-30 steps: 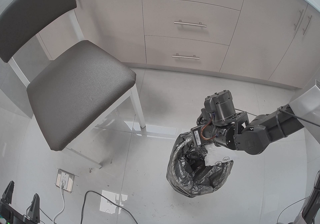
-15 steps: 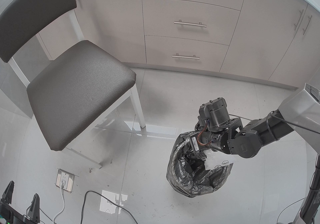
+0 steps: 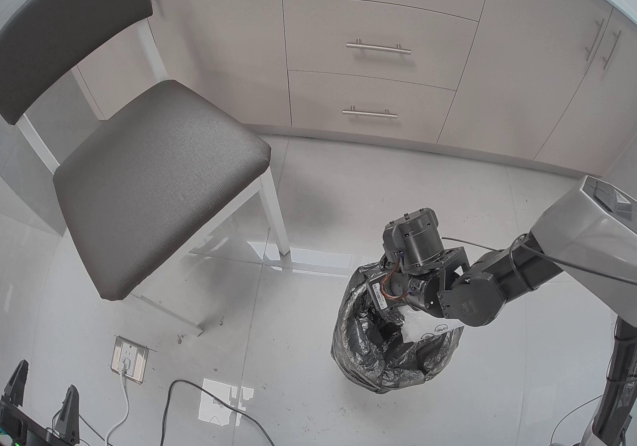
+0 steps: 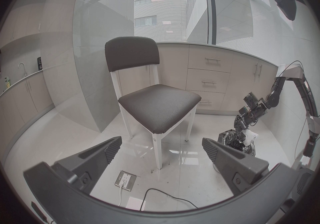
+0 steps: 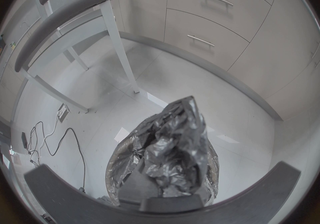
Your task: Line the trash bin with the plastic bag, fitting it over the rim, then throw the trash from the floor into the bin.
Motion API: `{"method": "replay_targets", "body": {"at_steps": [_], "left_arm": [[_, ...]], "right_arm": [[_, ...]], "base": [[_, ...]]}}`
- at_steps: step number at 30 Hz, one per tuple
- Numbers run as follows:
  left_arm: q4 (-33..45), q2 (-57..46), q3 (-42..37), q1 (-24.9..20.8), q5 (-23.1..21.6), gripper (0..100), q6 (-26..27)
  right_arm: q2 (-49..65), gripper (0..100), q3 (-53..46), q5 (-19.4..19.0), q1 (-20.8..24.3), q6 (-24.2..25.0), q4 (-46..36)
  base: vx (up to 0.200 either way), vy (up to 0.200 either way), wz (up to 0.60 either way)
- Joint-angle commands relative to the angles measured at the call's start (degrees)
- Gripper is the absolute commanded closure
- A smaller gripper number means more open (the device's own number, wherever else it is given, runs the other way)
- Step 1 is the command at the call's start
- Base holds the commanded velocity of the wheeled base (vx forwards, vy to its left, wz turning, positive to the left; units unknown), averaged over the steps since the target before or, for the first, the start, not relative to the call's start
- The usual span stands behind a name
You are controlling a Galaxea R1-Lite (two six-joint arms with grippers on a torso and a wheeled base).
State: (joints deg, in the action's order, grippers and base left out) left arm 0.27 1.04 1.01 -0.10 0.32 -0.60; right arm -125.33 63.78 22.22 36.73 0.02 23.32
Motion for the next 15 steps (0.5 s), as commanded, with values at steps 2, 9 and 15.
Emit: {"method": "replay_targets", "body": {"at_steps": [2, 9, 15], "left_arm": [[0.0, -0.9, -1.0, 0.0, 0.0, 0, 0.0], [0.0, -0.9, -1.0, 0.0, 0.0, 0, 0.0], [0.0, -0.9, -1.0, 0.0, 0.0, 0, 0.0]], "right_arm": [[-3.2, 100, -0.2, 0.1, -0.4, -2.0, 3.2], [-4.4, 100, 0.1, 0.1, -0.7, -2.2, 4.0], [-4.7, 100, 0.1, 0.1, -0.7, -2.6, 4.0]], "base": [[0.000, 0.000, 0.00], [0.000, 0.000, 0.00], [0.000, 0.000, 0.00]]}}
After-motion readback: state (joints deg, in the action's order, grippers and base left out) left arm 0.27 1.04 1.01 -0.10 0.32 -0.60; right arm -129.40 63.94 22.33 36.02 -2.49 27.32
